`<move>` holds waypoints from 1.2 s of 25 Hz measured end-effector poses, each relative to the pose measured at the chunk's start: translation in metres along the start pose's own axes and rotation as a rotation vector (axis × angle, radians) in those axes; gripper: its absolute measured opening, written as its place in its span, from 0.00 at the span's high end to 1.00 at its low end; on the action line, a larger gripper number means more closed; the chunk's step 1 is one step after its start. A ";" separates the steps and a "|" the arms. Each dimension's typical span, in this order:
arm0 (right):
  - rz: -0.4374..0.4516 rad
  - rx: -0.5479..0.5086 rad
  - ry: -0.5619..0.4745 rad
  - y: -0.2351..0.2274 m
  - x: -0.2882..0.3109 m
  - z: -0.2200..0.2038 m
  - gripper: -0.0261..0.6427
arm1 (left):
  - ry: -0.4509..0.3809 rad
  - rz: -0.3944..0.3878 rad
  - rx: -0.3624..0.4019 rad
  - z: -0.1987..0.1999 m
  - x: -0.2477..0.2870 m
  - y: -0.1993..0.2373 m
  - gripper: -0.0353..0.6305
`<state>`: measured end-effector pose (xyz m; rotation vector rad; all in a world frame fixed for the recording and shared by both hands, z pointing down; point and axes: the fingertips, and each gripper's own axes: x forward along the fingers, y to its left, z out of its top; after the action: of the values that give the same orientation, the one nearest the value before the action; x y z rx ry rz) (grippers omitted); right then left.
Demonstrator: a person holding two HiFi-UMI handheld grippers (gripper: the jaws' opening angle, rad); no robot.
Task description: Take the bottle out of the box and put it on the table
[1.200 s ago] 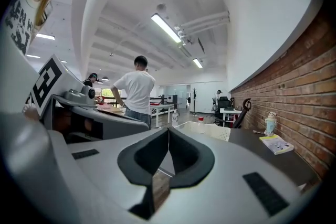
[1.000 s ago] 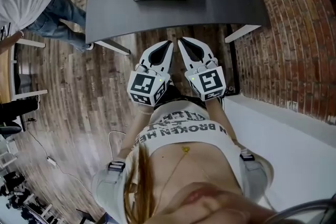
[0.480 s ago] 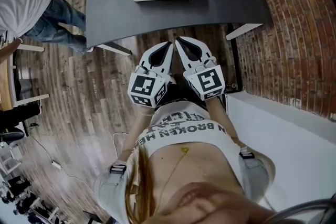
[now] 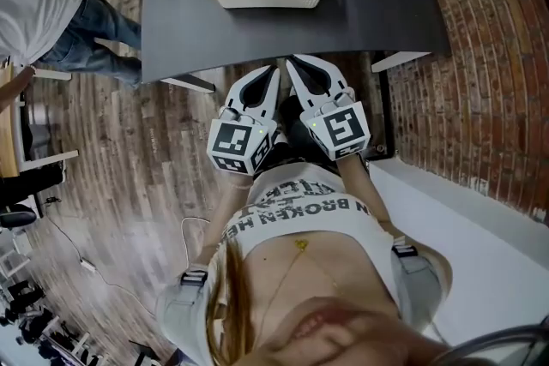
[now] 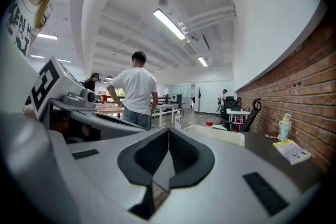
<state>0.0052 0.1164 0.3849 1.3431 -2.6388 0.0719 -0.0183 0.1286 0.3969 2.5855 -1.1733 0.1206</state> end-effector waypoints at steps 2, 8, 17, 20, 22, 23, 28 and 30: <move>0.012 0.003 -0.006 -0.012 0.015 0.004 0.95 | -0.001 0.010 0.002 0.007 0.014 0.010 0.94; 0.054 -0.007 -0.039 -0.043 0.058 0.021 0.95 | -0.007 0.027 0.024 0.036 0.055 0.039 0.94; 0.100 0.001 -0.041 -0.083 0.098 0.033 0.95 | 0.002 0.072 0.009 0.054 0.099 0.066 0.94; 0.104 0.007 -0.028 -0.095 0.105 0.033 0.95 | 0.006 0.083 0.009 0.057 0.111 0.072 0.94; 0.107 0.008 -0.032 -0.103 0.108 0.035 0.95 | 0.007 0.087 0.008 0.060 0.121 0.073 0.94; 0.108 0.008 -0.035 -0.109 0.110 0.036 0.95 | 0.006 0.089 0.010 0.062 0.126 0.074 0.94; 0.120 0.010 -0.036 -0.134 0.122 0.034 0.95 | 0.005 0.110 0.017 0.067 0.152 0.081 0.94; 0.130 0.006 -0.033 -0.143 0.126 0.032 0.95 | 0.003 0.122 0.015 0.068 0.161 0.084 0.94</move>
<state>0.0429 -0.0727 0.3710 1.1829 -2.7534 0.0757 0.0220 -0.0604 0.3833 2.5249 -1.3332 0.1601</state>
